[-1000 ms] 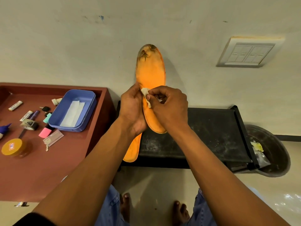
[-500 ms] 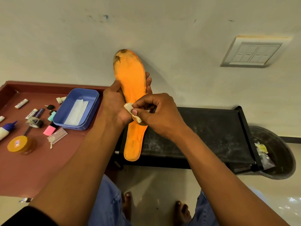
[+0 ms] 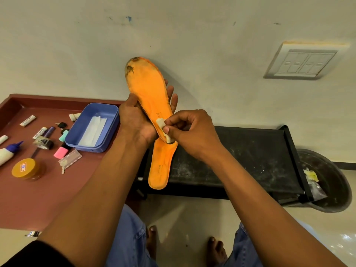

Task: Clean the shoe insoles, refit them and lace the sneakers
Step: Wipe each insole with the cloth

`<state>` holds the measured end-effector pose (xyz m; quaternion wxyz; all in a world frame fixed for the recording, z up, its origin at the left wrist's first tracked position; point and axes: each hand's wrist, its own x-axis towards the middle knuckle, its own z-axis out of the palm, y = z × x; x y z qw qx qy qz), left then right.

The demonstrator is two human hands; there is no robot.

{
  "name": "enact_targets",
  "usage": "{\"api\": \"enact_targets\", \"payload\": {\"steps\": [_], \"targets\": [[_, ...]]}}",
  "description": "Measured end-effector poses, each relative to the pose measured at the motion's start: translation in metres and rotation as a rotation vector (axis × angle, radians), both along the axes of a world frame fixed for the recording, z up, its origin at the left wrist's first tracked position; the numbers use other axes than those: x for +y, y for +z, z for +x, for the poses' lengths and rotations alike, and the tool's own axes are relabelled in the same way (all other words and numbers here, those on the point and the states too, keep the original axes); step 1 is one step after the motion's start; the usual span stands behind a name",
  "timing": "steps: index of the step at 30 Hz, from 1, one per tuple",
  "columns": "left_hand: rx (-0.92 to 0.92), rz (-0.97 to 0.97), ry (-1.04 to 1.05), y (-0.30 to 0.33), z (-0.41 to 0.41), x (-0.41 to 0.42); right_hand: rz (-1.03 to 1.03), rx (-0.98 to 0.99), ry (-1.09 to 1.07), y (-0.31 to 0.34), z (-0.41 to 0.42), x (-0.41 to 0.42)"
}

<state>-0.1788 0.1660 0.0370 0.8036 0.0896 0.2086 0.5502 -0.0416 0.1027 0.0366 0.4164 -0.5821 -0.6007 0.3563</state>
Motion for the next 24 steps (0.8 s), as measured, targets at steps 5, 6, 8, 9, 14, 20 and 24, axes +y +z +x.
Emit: {"api": "enact_targets", "payload": {"steps": [5, 6, 8, 9, 14, 20, 24], "targets": [[0.096, 0.062, 0.011, 0.001, 0.008, -0.004, 0.045, 0.048, -0.032, -0.002, 0.0, 0.001], [0.141, 0.088, 0.004, 0.003, 0.011, -0.006, 0.055, 0.06, -0.046, -0.002, 0.0, 0.001], [0.224, 0.137, -0.029, 0.007, 0.019, -0.012, 0.072, 0.075, -0.08, -0.003, 0.0, 0.003], [0.256, 0.153, -0.049, 0.009, 0.022, -0.015, 0.076, 0.072, -0.1, -0.004, 0.001, 0.004], [0.314, 0.165, -0.056, 0.014, 0.027, -0.021, 0.1, 0.012, -0.117, -0.003, 0.0, 0.002], [0.23, 0.11, -0.017, 0.011, 0.018, -0.021, 0.101, -0.049, 0.039, 0.002, 0.002, -0.001], [0.212, 0.038, 0.05, 0.01, 0.022, -0.021, 0.152, -0.109, -0.014, 0.0, 0.0, -0.003]]}}
